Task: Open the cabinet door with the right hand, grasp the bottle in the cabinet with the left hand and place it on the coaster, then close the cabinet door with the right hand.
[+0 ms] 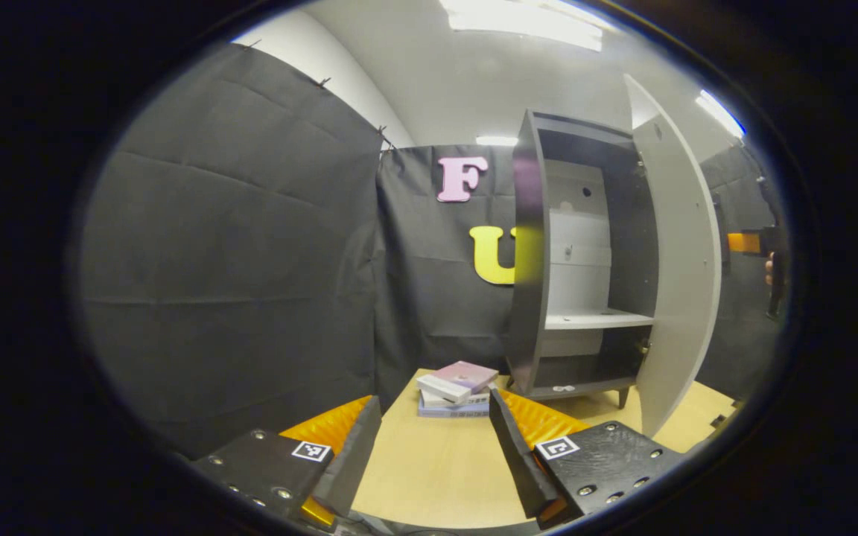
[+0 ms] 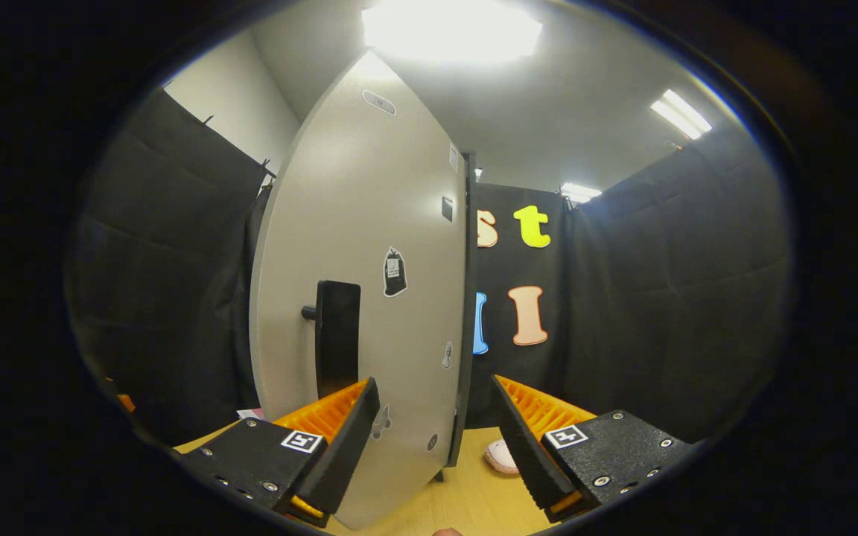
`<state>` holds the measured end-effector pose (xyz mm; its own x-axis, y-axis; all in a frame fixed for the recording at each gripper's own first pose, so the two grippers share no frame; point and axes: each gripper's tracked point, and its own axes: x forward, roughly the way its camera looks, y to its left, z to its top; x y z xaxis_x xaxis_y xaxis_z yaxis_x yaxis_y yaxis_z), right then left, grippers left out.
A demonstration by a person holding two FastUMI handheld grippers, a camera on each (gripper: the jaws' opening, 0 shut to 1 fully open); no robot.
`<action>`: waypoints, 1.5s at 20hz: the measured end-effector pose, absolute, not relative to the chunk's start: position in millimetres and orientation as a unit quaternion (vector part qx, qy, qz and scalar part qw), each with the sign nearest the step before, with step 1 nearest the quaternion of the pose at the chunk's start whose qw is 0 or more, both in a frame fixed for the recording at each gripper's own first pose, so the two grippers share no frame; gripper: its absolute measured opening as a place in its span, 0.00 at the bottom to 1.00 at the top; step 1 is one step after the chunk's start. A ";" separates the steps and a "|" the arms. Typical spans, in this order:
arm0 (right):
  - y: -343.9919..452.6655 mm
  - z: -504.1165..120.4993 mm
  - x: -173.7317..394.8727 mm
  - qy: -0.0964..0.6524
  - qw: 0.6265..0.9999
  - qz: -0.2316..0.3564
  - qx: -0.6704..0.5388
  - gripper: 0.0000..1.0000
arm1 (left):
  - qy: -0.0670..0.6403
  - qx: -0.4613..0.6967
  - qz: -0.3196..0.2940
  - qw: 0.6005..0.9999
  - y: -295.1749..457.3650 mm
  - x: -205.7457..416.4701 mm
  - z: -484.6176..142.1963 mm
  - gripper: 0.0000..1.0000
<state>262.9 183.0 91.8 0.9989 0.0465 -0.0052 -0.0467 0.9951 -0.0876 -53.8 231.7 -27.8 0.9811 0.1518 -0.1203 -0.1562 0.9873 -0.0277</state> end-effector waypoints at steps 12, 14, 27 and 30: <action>213.9 87.4 269.7 0.006 0.996 0.074 -0.041 0.94 | 0.062 -0.023 0.129 0.989 287.7 -86.2 -24.1 0.87; 217.9 85.6 268.7 0.009 0.995 0.084 -0.044 0.94 | 0.064 -0.023 0.135 0.988 289.7 -87.1 -25.3 0.88; 215.6 78.4 258.8 0.029 0.994 0.087 -0.050 0.94 | 0.053 -0.026 0.114 0.992 287.1 -87.3 -15.9 0.88; 212.8 76.0 255.6 0.032 0.994 0.086 -0.052 0.94 | 0.054 -0.030 0.091 0.994 270.4 -61.2 -14.3 0.88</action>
